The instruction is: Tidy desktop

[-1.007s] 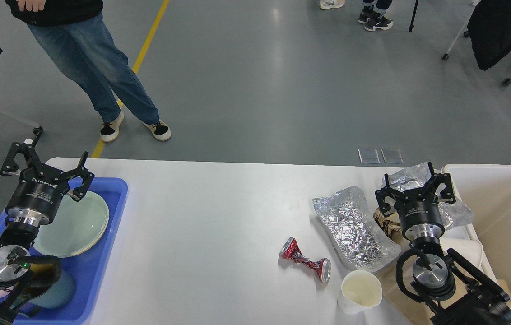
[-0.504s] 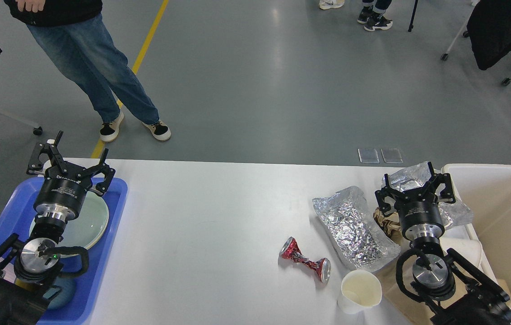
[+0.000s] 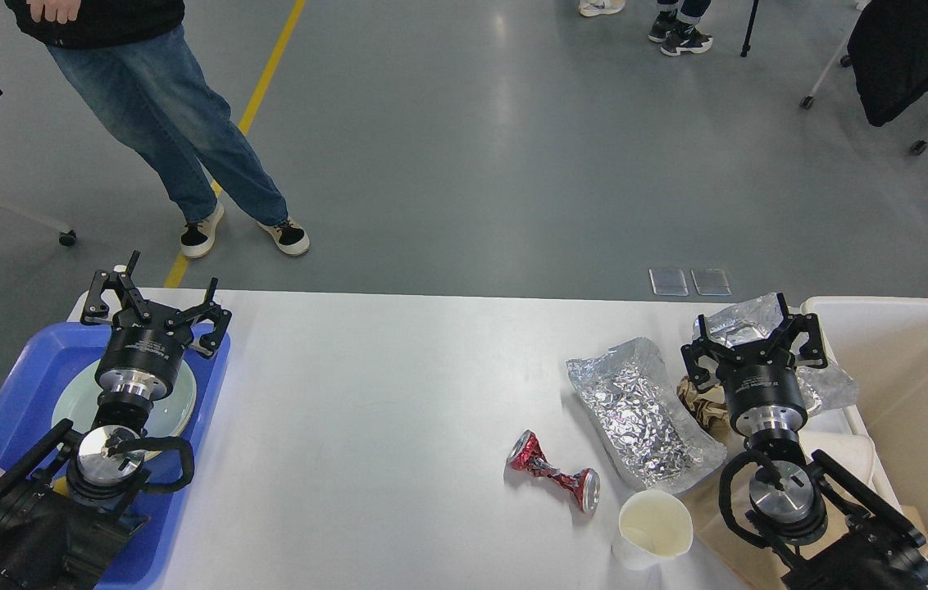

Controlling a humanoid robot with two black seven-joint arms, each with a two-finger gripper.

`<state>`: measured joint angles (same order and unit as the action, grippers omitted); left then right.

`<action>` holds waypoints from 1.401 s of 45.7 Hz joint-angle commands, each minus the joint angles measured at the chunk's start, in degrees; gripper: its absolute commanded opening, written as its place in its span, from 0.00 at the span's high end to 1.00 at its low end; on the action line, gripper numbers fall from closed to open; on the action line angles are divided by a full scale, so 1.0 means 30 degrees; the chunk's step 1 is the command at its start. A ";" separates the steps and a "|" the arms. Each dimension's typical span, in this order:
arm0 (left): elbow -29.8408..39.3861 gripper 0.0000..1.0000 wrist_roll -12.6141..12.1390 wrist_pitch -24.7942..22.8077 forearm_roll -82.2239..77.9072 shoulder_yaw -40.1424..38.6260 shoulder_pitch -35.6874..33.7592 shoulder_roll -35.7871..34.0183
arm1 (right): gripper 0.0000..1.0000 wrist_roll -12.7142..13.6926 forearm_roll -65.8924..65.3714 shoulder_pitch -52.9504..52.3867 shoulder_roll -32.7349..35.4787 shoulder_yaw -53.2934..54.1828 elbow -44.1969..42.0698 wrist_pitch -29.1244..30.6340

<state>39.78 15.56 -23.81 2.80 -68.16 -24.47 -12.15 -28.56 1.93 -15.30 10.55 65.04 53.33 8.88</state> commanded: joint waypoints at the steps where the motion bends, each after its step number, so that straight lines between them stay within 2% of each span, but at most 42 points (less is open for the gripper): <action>1: -0.0221 0.04 0.0028 -0.0762 -0.0055 0.0072 0.0099 -0.0051 | 0.00 0.0000 0.0000 0.0003 0.0000 -0.0002 0.0007 0.0000; 7: -0.0749 0.04 0.0087 -0.1027 0.0003 -0.0016 -0.0018 0.0066 | 0.00 0.0000 0.0000 0.0003 0.0000 -0.0002 -0.0022 0.0000; 64: -0.0778 0.04 0.0175 -0.1232 0.0003 -0.0016 -0.0047 0.0096 | 0.00 0.0000 0.0000 0.0003 0.0000 -0.0002 0.0007 0.0000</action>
<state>37.44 16.08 -27.49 2.81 -68.20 -24.56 -11.86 -28.56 1.93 -15.29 10.55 65.03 53.35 8.88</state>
